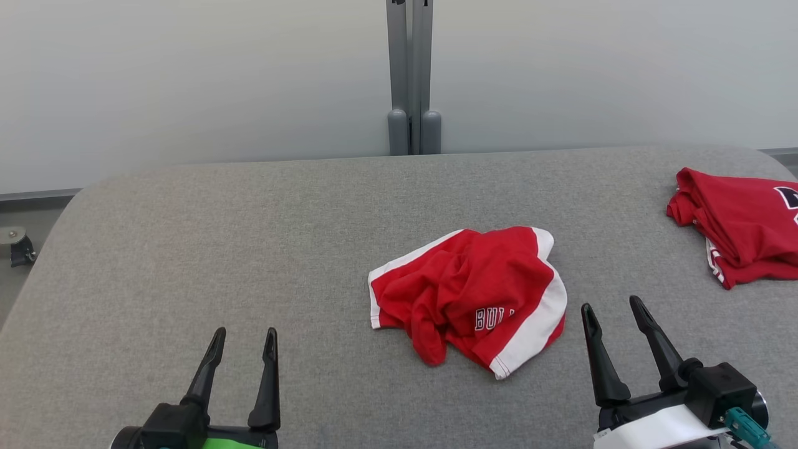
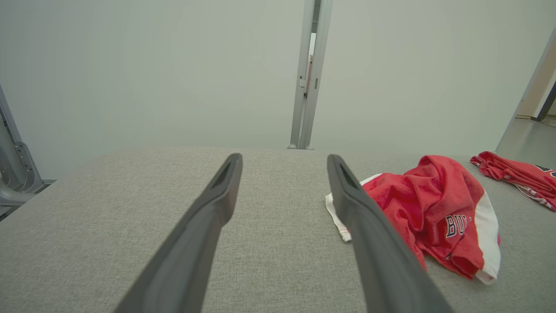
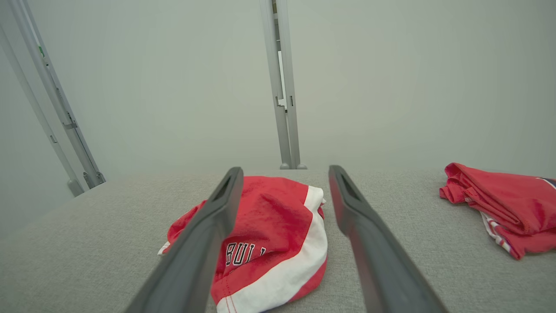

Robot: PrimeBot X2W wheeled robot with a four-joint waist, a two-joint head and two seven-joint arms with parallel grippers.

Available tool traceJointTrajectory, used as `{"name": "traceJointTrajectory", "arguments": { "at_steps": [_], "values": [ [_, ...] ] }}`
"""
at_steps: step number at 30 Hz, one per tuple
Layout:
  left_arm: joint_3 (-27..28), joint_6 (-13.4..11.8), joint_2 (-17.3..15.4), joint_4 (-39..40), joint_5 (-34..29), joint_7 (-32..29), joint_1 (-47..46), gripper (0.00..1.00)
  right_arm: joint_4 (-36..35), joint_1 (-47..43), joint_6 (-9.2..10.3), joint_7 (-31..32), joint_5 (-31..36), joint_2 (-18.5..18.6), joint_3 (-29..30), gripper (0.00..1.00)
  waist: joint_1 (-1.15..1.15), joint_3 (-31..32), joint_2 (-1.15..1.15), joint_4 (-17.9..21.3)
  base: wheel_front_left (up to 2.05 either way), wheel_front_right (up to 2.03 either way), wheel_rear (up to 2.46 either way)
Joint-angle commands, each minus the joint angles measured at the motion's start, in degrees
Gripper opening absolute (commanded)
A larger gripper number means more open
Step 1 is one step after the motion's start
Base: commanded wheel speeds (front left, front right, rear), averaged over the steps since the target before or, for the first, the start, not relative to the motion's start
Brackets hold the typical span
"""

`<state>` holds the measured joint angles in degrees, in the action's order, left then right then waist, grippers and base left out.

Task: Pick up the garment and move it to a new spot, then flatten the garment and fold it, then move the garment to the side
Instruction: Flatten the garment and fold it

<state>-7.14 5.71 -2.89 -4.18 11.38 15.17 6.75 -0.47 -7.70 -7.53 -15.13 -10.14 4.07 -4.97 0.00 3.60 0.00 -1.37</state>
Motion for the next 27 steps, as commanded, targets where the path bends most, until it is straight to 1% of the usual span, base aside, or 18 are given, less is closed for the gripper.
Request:
{"name": "traceJointTrajectory", "arguments": {
  "at_steps": [1,19,23,27],
  "values": [
    [0.3,-0.2,0.0,-0.2,-0.3,-0.1,-0.8,1.0,0.1,-0.2,0.09,0.0,0.0,-0.1,-0.1,1.0,0.0,0.1,0.0,0.1,0.0,0.0,0.0],
    [-0.4,-0.6,0.0,-0.9,-0.9,-0.1,-1.4,1.0,-0.1,-0.1,0.09,0.0,-1.5,-0.1,0.2,1.0,0.0,-0.4,0.0,0.6,0.0,0.0,0.0],
    [-1.3,0.3,0.0,-1.8,-2.0,-0.1,-2.7,1.0,-0.5,0.1,0.09,0.0,-1.5,0.1,0.4,1.0,0.0,-1.1,0.0,0.7,0.0,0.0,0.0],
    [-2.8,1.1,0.0,-4.7,-3.1,-0.1,-6.0,1.0,-0.7,0.9,0.09,0.0,-1.6,0.5,0.1,1.0,0.0,-2.5,0.0,1.3,0.0,0.0,0.0]
  ]
}}
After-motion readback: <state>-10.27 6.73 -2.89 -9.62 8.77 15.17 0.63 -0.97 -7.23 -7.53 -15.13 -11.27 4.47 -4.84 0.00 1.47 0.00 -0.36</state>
